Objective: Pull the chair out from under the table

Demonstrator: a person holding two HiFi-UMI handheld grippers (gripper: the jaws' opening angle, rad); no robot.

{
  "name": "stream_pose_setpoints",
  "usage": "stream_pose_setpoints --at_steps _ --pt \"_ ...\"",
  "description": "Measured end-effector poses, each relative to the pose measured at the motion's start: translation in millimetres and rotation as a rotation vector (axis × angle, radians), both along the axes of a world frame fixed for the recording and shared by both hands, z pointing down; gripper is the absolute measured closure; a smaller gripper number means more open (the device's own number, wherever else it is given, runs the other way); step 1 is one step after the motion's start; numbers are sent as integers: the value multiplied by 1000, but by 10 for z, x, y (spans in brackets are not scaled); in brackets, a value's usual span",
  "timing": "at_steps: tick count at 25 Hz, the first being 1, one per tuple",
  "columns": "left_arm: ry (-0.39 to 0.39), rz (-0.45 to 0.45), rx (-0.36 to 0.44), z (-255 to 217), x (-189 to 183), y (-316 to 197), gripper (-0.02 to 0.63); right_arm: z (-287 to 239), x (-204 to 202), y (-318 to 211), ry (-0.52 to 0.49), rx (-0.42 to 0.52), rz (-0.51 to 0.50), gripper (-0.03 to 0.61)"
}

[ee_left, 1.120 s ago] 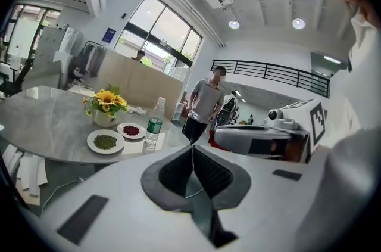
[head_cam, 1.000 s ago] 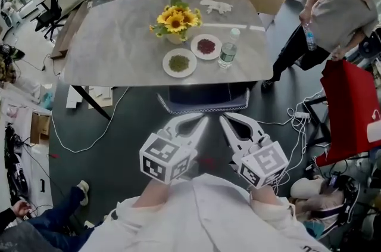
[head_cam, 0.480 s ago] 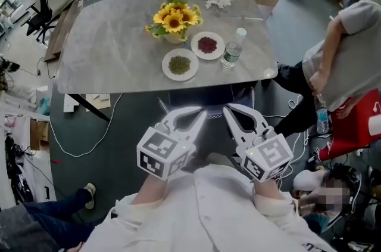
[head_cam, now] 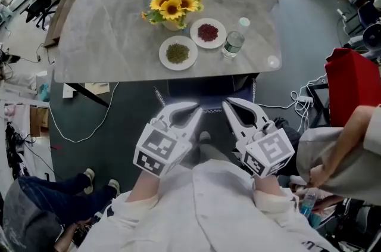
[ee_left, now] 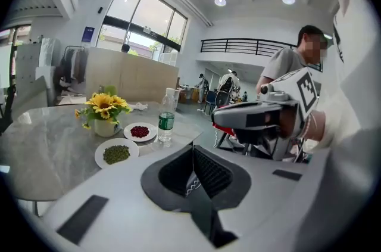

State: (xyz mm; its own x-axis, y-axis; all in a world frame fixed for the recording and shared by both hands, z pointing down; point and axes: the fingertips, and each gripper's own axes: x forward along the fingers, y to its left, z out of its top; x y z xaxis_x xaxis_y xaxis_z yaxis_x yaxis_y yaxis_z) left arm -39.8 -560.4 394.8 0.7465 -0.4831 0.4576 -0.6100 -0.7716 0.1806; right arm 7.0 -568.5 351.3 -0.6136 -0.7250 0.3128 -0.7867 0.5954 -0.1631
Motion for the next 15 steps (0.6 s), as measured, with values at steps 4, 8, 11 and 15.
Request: stream_pose_setpoints --at_steps 4,8,11,15 --pt "-80 0 23 108 -28 -29 597 88 70 -29 10 -19 -4 575" --pt "-141 15 34 233 -37 -55 597 223 119 -48 50 -42 -21 575" --pt "-149 56 3 318 8 -29 595 335 134 -43 115 -50 -52 574" --pt "-244 105 19 445 19 -16 594 468 73 17 195 -59 -149 574"
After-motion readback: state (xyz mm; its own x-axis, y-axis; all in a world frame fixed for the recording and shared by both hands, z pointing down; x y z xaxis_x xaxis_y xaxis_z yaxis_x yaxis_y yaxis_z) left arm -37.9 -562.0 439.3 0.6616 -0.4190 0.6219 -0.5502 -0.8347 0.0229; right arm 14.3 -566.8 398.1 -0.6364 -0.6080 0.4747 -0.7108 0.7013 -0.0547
